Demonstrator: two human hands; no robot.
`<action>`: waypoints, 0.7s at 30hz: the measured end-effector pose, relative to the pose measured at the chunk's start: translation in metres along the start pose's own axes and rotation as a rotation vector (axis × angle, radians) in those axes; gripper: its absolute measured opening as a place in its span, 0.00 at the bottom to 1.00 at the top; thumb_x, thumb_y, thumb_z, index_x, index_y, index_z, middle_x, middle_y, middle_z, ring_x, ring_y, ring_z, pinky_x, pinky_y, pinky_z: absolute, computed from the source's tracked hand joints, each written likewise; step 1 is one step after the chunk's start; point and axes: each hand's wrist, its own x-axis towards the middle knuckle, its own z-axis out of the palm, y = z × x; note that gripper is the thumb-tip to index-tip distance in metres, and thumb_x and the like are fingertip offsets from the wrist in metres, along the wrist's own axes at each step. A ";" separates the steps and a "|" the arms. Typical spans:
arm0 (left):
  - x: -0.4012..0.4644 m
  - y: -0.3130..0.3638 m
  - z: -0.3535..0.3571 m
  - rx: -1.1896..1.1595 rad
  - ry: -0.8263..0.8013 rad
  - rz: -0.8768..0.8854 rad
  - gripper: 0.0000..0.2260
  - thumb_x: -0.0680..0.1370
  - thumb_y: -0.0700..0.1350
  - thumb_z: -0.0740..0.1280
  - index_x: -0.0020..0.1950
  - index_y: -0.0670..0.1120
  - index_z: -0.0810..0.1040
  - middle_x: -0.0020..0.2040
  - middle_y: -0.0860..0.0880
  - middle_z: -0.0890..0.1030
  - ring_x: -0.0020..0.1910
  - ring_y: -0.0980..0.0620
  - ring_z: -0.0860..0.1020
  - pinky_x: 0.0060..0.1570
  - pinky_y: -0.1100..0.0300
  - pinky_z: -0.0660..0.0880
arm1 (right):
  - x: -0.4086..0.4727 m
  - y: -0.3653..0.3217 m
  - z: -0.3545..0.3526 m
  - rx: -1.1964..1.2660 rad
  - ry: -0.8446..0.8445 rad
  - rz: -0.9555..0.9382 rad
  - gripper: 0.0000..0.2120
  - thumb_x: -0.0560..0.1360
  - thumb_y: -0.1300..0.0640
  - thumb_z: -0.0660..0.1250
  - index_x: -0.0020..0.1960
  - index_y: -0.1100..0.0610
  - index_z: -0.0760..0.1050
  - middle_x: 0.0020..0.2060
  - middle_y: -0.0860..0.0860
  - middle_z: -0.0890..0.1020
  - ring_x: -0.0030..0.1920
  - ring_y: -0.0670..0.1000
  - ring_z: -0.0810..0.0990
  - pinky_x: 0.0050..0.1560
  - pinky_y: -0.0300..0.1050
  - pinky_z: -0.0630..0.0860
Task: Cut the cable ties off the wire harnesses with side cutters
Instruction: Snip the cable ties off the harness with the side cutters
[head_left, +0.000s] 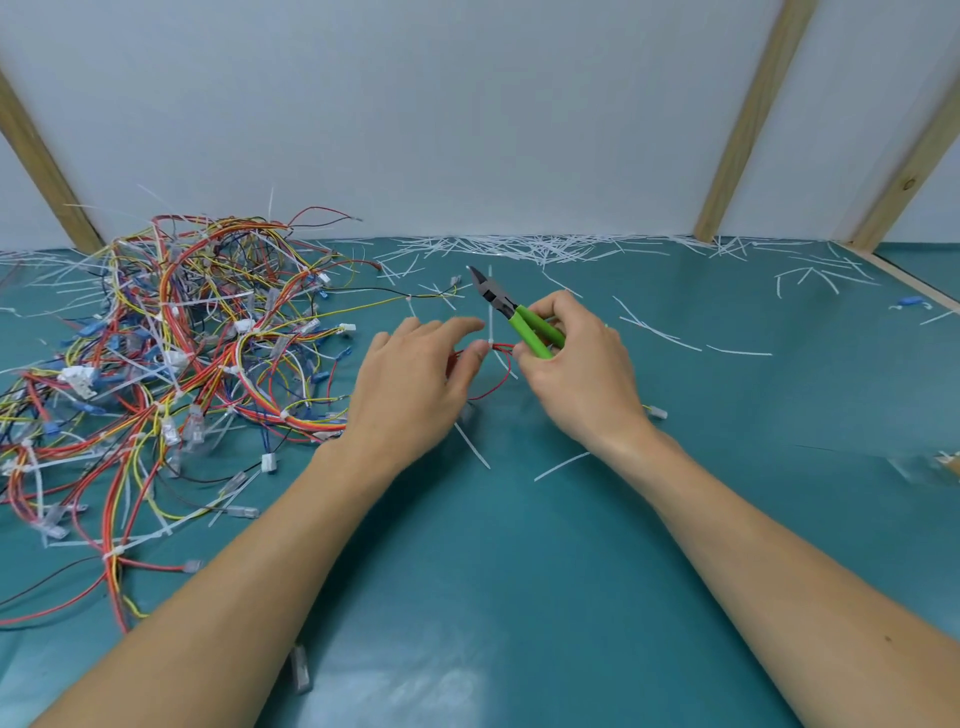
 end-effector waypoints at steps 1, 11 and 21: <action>0.000 -0.002 0.002 -0.066 -0.012 -0.032 0.14 0.83 0.56 0.59 0.58 0.53 0.81 0.38 0.54 0.80 0.46 0.46 0.75 0.45 0.51 0.68 | -0.001 0.000 0.001 0.005 -0.014 -0.018 0.09 0.75 0.52 0.72 0.49 0.45 0.71 0.38 0.39 0.80 0.43 0.52 0.79 0.46 0.50 0.76; 0.001 -0.010 0.009 -0.531 -0.166 -0.254 0.11 0.81 0.50 0.66 0.41 0.48 0.80 0.27 0.54 0.69 0.28 0.55 0.65 0.34 0.56 0.67 | 0.001 0.008 0.007 -0.055 -0.092 -0.049 0.09 0.75 0.52 0.72 0.48 0.44 0.71 0.42 0.41 0.83 0.47 0.54 0.80 0.49 0.52 0.78; 0.003 -0.017 0.003 -0.581 -0.101 -0.354 0.10 0.82 0.50 0.65 0.43 0.49 0.80 0.30 0.45 0.79 0.27 0.52 0.71 0.32 0.59 0.67 | 0.010 0.019 -0.007 -0.072 0.026 -0.045 0.18 0.70 0.33 0.74 0.48 0.46 0.78 0.43 0.40 0.82 0.45 0.46 0.81 0.46 0.48 0.77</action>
